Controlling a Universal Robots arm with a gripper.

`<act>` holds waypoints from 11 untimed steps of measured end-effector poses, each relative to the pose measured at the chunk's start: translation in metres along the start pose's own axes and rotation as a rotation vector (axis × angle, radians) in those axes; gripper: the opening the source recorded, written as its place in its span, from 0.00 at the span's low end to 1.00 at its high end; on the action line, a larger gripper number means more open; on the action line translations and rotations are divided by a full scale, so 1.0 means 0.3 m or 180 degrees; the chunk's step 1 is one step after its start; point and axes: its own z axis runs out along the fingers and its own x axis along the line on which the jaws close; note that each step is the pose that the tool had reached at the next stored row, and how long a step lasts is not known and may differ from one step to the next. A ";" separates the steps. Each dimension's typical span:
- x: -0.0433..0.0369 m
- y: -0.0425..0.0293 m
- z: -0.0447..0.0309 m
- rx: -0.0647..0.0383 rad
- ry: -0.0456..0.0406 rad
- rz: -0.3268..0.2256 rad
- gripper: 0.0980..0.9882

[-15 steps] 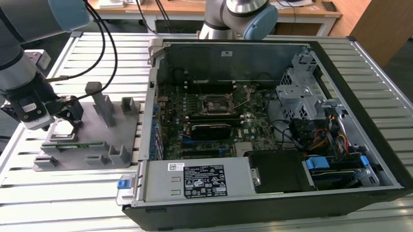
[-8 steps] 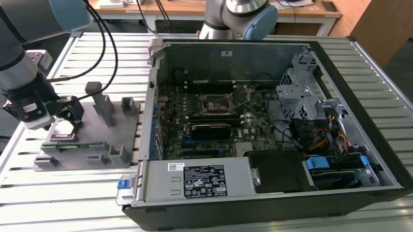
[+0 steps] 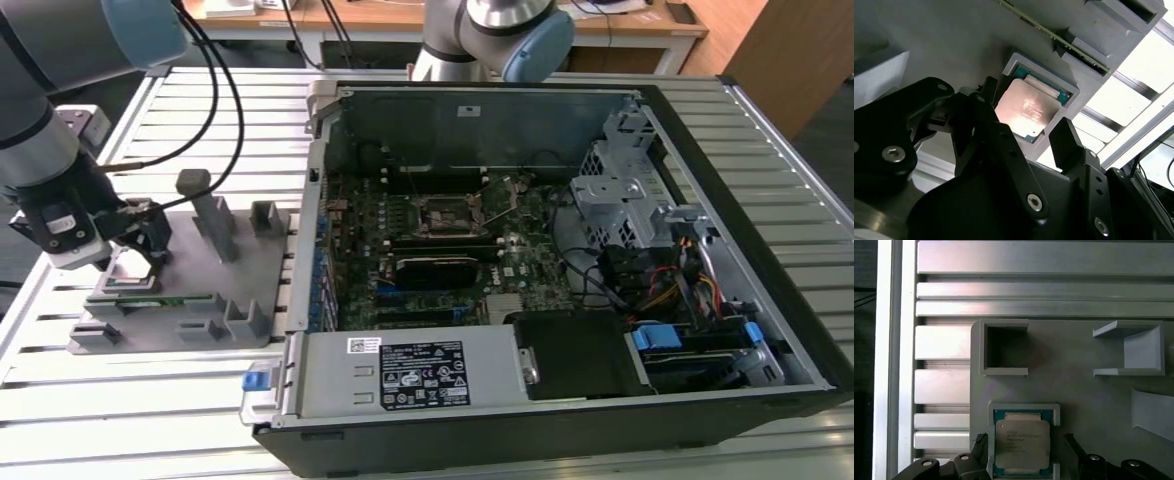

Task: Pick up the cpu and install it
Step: 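Pick up the cpu and move it towards the insertion slot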

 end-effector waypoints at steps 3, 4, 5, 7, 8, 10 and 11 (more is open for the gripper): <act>0.000 0.004 0.006 0.0000 0.0000 0.0001 0.67; 0.000 0.004 0.008 0.0000 0.0000 0.0001 0.67; 0.000 0.004 0.009 0.0000 0.0001 0.0001 0.67; 0.001 0.004 0.010 0.0001 0.0001 0.0002 0.65; 0.002 0.004 0.010 0.0001 0.0001 0.0002 0.65; 0.002 0.004 0.010 0.0005 0.0001 0.0002 0.58; 0.002 0.004 0.010 0.0008 0.0001 0.0002 0.58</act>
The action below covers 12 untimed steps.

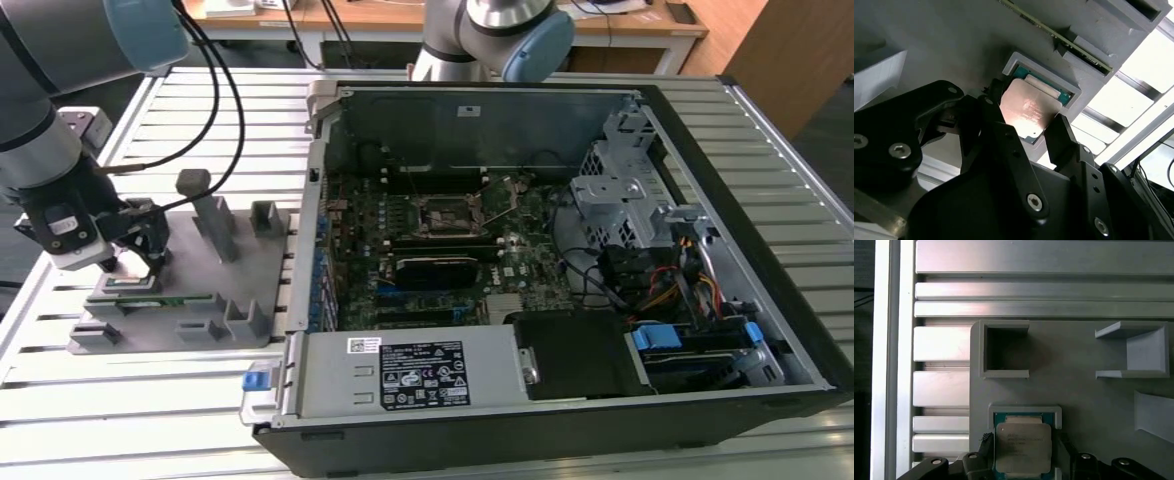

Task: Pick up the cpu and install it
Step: 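Pick up the cpu and move it towards the insertion slot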

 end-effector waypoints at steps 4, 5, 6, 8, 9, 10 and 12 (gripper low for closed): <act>0.000 -0.001 0.000 0.0003 -0.0001 0.0000 0.58; 0.000 -0.001 0.000 0.0003 -0.0001 0.0000 0.58; 0.000 -0.001 -0.001 0.0003 0.0000 0.0000 0.58; 0.000 -0.001 -0.001 0.0003 0.0000 0.0000 0.58; 0.000 -0.001 -0.001 0.0003 0.0000 0.0000 0.58; 0.001 -0.001 -0.001 0.0003 0.0000 0.0000 0.58; 0.001 -0.001 -0.001 0.0004 0.0000 0.0000 0.56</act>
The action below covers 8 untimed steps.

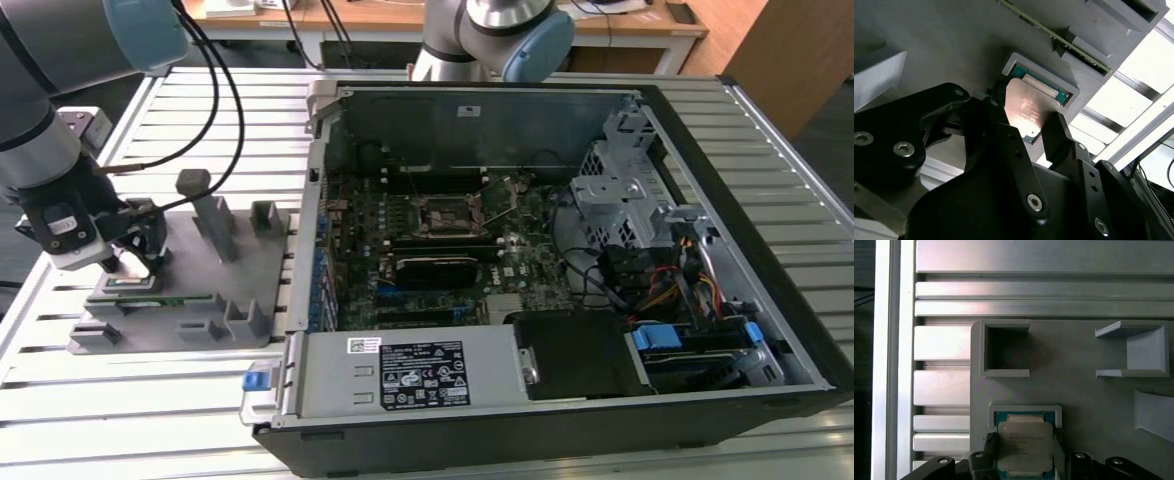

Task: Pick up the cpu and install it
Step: 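Pick up the cpu and move it towards the insertion slot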

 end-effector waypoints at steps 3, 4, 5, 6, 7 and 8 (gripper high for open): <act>0.000 0.000 -0.001 -0.0001 -0.0001 0.0000 0.48; 0.000 0.000 -0.002 -0.0001 -0.0002 0.0000 0.48; 0.000 0.000 -0.002 -0.0001 -0.0001 0.0000 0.48; 0.000 0.000 -0.002 -0.0001 -0.0001 0.0000 0.48; 0.000 0.000 -0.002 -0.0001 -0.0001 0.0000 0.48; 0.000 0.000 -0.002 -0.0001 -0.0001 0.0000 0.48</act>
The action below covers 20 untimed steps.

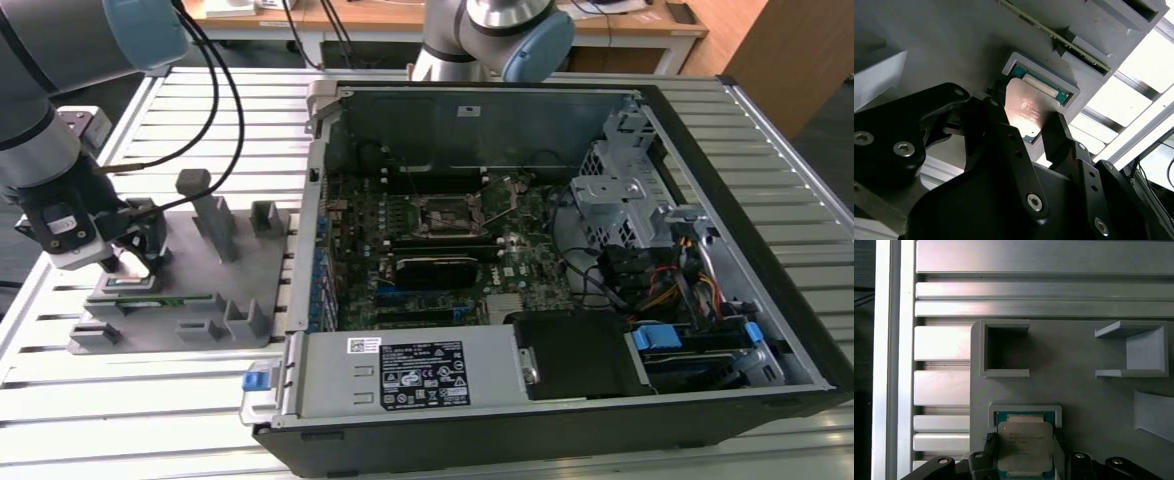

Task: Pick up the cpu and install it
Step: 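Pick up the cpu and move it towards the insertion slot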

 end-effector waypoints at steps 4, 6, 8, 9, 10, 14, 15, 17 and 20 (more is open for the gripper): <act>0.000 0.000 0.001 0.0001 0.0001 0.0000 0.48; 0.000 0.000 0.002 0.0000 0.0000 0.0000 0.50; 0.000 0.000 0.004 0.0000 0.0000 0.0000 0.57; 0.001 0.000 0.004 0.0000 0.0000 -0.0001 0.57; 0.002 0.001 0.004 0.0000 0.0000 -0.0001 0.57; 0.004 0.002 0.004 0.0000 0.0001 -0.0002 0.57; 0.005 0.003 0.004 0.0000 0.0000 -0.0002 0.57; 0.005 0.003 0.004 0.0000 0.0000 -0.0003 0.57; 0.005 0.004 0.004 0.0000 0.0000 -0.0003 0.57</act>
